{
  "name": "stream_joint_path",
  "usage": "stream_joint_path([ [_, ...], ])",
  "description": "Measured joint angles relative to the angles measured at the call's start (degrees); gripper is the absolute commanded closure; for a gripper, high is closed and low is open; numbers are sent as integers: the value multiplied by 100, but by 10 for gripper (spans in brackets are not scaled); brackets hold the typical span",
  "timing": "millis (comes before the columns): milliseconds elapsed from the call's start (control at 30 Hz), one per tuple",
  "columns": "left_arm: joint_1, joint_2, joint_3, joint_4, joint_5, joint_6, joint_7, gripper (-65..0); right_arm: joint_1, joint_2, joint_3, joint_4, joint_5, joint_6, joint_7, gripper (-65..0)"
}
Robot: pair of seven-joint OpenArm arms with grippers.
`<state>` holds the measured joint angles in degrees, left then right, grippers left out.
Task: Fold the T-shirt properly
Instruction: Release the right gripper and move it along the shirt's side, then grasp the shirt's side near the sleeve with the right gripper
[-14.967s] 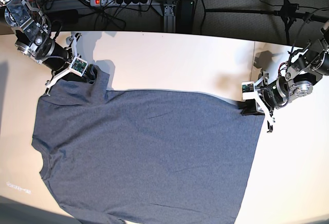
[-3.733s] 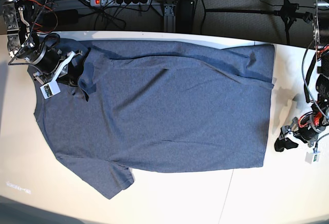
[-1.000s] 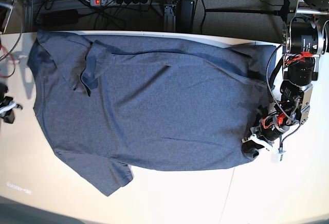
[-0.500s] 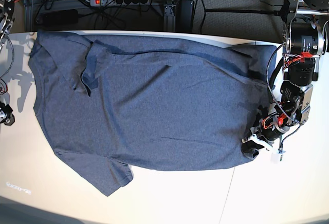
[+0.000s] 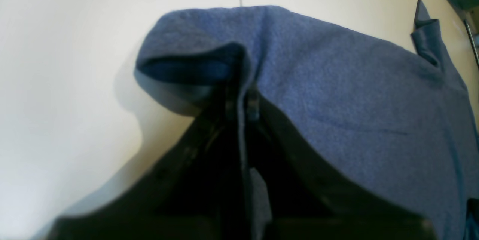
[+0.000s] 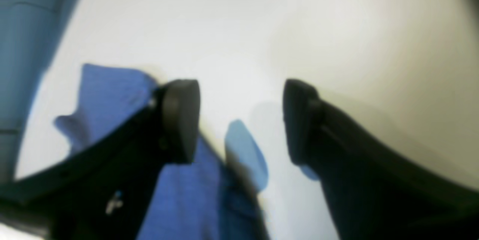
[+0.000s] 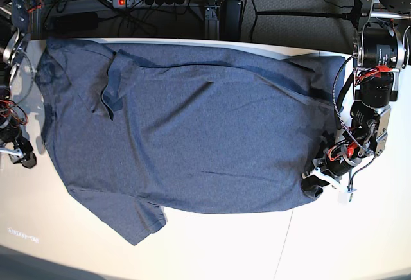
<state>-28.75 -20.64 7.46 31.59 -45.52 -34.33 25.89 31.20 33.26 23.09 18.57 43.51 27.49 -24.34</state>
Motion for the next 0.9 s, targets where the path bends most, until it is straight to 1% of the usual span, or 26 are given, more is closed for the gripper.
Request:
stream_joint_path([
  [133,-2,0,0,0,0,-2,4,0,83,-188,7,22,-361,22,72,-360],
  [200,0,2,0,0,-2,-4,4,0,175,-232,-20,22,-713,39,63,-360],
  [267,0,0,0,0,-2,-7,7,0,282,-234,-264,24,-929,39,66,-360],
  [367,-2,0,0,0,-4,-17,28,0,487,-236,-901,24,-1283,37,63,-360],
  [500,-2,0,-2,0,-7,-24,44,0,743,-269,-1847,28,-1370,37,24,-360],
  [633,-2,0,-2,0,-15,-26,44,0,901,-315,-2494,33,-1384,37,-26,-360],
  [733,0,0,-2,0,-13,-28,44,0,966,-376,-2699,33,-1386,48,-35,-360],
  [900,-2,0,-2,0,-13,-28,46,0,975,-592,-2712,50,-1370,155,-188,-360],
])
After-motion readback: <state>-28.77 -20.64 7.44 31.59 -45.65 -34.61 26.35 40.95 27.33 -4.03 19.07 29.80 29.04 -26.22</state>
